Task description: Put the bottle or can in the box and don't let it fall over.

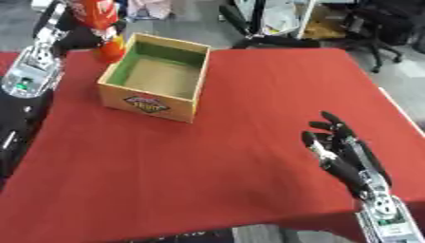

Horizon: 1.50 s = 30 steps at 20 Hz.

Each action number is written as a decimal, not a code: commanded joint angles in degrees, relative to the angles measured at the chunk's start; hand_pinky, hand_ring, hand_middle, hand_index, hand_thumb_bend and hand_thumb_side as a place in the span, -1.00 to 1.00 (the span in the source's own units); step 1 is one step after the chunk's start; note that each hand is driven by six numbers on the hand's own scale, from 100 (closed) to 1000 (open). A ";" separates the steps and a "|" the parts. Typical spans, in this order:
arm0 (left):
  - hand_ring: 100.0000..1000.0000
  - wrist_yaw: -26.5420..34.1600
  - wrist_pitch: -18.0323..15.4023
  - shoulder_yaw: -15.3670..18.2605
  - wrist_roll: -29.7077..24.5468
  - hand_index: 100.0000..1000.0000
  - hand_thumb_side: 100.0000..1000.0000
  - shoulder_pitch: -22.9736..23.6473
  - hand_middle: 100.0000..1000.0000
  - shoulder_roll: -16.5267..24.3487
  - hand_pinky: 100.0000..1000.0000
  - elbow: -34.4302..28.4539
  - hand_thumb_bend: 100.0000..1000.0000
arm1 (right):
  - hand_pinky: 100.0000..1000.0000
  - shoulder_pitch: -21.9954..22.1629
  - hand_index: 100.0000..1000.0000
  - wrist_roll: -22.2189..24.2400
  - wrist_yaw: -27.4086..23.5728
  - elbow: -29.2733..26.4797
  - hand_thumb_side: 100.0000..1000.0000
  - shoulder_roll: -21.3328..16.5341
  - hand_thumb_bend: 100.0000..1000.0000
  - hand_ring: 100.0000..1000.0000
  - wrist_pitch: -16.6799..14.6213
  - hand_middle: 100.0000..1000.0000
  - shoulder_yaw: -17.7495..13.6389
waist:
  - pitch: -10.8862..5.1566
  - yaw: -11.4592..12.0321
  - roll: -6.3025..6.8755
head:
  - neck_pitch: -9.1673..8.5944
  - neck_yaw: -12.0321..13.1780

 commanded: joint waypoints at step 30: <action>0.66 2.55 0.00 1.98 5.27 1.00 0.13 16.46 0.60 11.25 0.71 -27.16 0.54 | 0.58 0.17 1.00 -0.94 -0.11 -0.40 -0.17 -1.10 -0.44 0.50 -0.63 0.58 -1.75 | -0.40 2.14 1.04 | 0.30 -2.53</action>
